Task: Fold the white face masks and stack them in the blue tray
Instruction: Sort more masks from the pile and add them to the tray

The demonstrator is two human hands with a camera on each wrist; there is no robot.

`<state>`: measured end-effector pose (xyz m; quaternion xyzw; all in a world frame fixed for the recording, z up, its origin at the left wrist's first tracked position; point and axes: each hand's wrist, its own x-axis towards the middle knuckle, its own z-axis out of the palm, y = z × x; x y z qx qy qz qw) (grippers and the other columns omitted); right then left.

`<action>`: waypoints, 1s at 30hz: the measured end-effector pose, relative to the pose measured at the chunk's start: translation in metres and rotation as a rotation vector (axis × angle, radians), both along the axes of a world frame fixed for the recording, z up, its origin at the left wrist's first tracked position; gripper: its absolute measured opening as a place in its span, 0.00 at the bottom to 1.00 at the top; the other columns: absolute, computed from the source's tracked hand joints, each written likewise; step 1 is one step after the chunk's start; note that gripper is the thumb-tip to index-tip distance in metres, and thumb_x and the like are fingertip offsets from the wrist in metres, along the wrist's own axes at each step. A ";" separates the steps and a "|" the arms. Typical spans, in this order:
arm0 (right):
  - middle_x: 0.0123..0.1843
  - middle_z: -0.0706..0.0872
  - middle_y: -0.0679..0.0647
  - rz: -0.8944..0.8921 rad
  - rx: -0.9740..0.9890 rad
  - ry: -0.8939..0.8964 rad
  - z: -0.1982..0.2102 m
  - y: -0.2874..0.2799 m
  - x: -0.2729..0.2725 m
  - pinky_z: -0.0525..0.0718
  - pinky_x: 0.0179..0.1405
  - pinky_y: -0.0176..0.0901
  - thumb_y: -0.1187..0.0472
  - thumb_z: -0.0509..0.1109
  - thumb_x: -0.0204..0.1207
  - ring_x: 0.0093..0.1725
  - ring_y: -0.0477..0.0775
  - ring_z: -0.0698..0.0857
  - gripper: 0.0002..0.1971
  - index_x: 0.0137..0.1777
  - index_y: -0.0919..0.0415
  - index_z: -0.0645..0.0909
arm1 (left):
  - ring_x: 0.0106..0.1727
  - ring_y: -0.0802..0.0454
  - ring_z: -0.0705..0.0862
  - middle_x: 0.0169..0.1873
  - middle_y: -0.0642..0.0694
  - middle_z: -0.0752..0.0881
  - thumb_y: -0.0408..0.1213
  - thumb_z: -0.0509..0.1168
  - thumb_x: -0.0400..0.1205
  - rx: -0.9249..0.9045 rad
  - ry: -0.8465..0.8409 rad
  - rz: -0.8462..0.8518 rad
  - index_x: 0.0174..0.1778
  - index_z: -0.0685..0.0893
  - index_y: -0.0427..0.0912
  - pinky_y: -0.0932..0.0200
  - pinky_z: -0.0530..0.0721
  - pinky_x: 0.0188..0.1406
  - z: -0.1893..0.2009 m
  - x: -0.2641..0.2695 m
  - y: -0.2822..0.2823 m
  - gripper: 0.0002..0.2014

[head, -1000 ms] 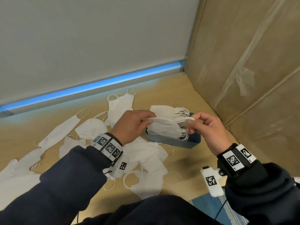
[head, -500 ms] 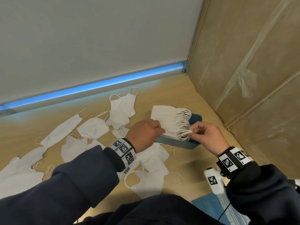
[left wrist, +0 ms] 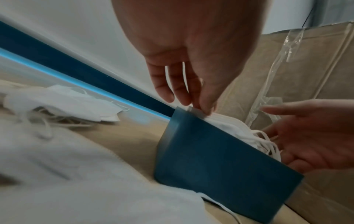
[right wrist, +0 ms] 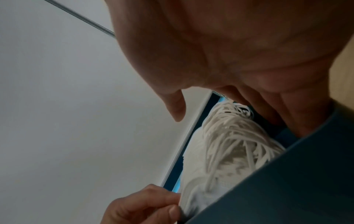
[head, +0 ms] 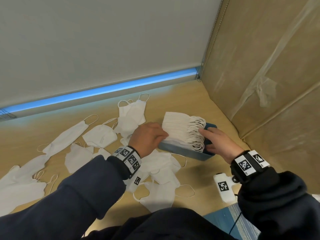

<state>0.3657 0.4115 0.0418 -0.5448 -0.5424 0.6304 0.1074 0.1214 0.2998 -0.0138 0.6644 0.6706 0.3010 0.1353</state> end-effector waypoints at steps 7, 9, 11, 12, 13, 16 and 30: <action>0.60 0.93 0.58 -0.149 -0.387 0.172 -0.010 0.005 -0.026 0.91 0.46 0.47 0.49 0.68 0.86 0.56 0.56 0.93 0.19 0.71 0.59 0.81 | 0.60 0.57 0.87 0.57 0.54 0.90 0.38 0.81 0.75 -0.261 -0.753 0.385 0.58 0.90 0.53 0.60 0.85 0.62 -0.003 -0.006 -0.003 0.16; 0.64 0.91 0.62 -0.187 -0.510 0.263 -0.015 0.006 -0.033 0.94 0.49 0.51 0.49 0.66 0.88 0.60 0.60 0.92 0.20 0.73 0.61 0.80 | 0.60 0.48 0.88 0.56 0.41 0.91 0.39 0.74 0.83 -0.353 -1.153 0.467 0.62 0.90 0.43 0.52 0.91 0.56 -0.003 -0.002 -0.008 0.12; 0.67 0.89 0.64 -0.227 -0.577 0.308 -0.020 0.009 -0.037 0.91 0.56 0.60 0.48 0.66 0.87 0.66 0.65 0.89 0.24 0.75 0.62 0.79 | 0.55 0.45 0.88 0.57 0.33 0.91 0.42 0.69 0.87 -0.377 -1.254 0.532 0.59 0.91 0.37 0.53 0.92 0.46 -0.002 0.004 -0.012 0.13; 0.68 0.89 0.64 -0.239 -0.595 0.326 -0.023 0.010 -0.038 0.91 0.57 0.62 0.47 0.66 0.86 0.66 0.66 0.89 0.25 0.76 0.62 0.79 | 0.54 0.46 0.88 0.55 0.34 0.91 0.45 0.69 0.87 -0.366 -1.233 0.547 0.57 0.91 0.36 0.54 0.92 0.44 -0.001 0.008 -0.013 0.15; 0.68 0.89 0.64 -0.243 -0.608 0.339 -0.025 0.011 -0.039 0.91 0.55 0.63 0.46 0.66 0.86 0.66 0.67 0.89 0.25 0.76 0.63 0.79 | 0.54 0.47 0.89 0.52 0.35 0.91 0.47 0.69 0.86 -0.349 -1.193 0.551 0.56 0.91 0.35 0.54 0.92 0.43 -0.001 0.010 -0.012 0.17; 0.68 0.89 0.63 -0.250 -0.625 0.383 -0.031 0.011 -0.043 0.92 0.52 0.58 0.42 0.63 0.86 0.64 0.67 0.90 0.27 0.75 0.62 0.80 | 0.51 0.42 0.89 0.46 0.36 0.89 0.54 0.70 0.84 -0.308 -1.026 0.565 0.52 0.89 0.33 0.44 0.94 0.48 -0.007 0.014 -0.007 0.23; 0.71 0.87 0.63 -0.480 -0.593 0.562 -0.052 0.002 -0.053 0.85 0.61 0.63 0.43 0.67 0.84 0.70 0.68 0.85 0.26 0.75 0.59 0.81 | 0.55 0.44 0.86 0.49 0.48 0.89 0.53 0.60 0.89 -0.272 -0.480 0.519 0.54 0.85 0.44 0.52 0.78 0.53 -0.028 0.015 0.006 0.16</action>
